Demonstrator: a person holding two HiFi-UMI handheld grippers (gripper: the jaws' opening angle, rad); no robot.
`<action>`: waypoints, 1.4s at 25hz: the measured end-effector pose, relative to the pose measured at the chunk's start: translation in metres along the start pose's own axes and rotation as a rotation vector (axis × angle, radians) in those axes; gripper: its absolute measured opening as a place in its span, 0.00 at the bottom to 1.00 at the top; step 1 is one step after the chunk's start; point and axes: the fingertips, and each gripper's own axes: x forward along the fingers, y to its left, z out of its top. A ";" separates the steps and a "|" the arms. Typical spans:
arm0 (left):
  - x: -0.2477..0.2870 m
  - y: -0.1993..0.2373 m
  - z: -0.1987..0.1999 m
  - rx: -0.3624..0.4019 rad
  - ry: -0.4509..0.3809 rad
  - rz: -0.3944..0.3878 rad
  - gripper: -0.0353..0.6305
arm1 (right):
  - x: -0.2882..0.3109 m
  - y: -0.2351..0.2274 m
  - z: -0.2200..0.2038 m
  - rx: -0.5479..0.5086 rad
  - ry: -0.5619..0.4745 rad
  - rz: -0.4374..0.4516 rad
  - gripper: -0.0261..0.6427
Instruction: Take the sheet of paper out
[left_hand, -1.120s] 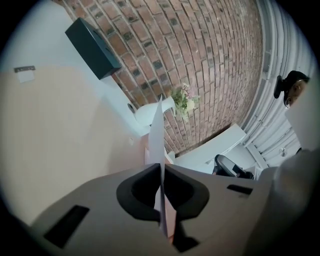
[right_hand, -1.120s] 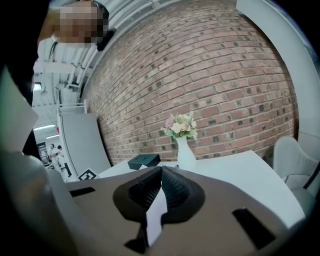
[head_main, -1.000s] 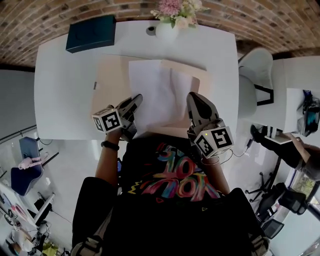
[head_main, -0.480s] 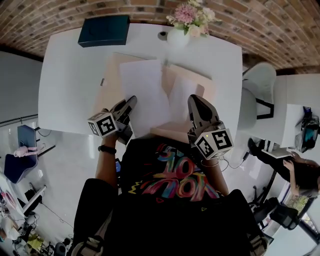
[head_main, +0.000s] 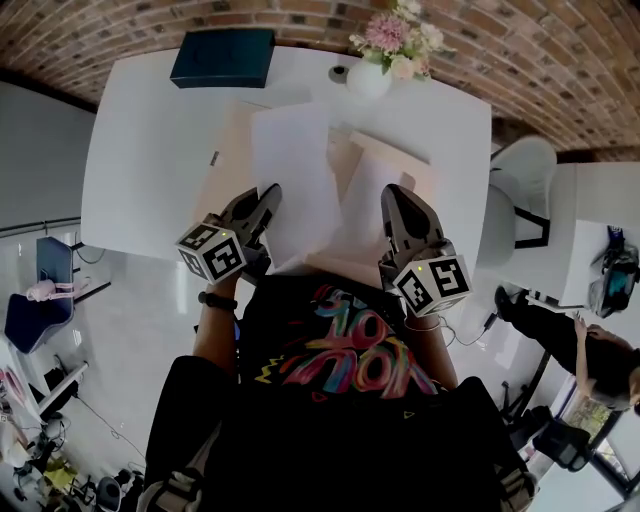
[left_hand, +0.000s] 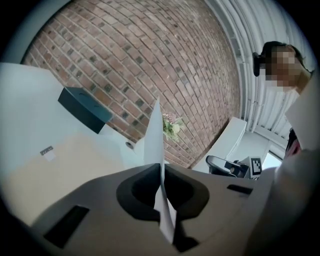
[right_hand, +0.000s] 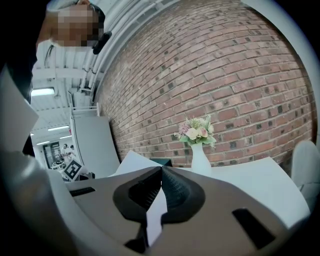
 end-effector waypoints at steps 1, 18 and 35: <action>0.001 -0.004 0.003 0.027 -0.008 -0.004 0.09 | 0.000 0.000 0.001 -0.002 -0.006 0.001 0.07; 0.031 -0.067 0.042 0.510 -0.083 0.069 0.09 | -0.026 -0.022 0.022 0.005 -0.085 -0.088 0.07; 0.026 -0.127 0.068 0.685 -0.220 0.045 0.09 | -0.055 -0.024 0.049 -0.149 -0.120 -0.145 0.07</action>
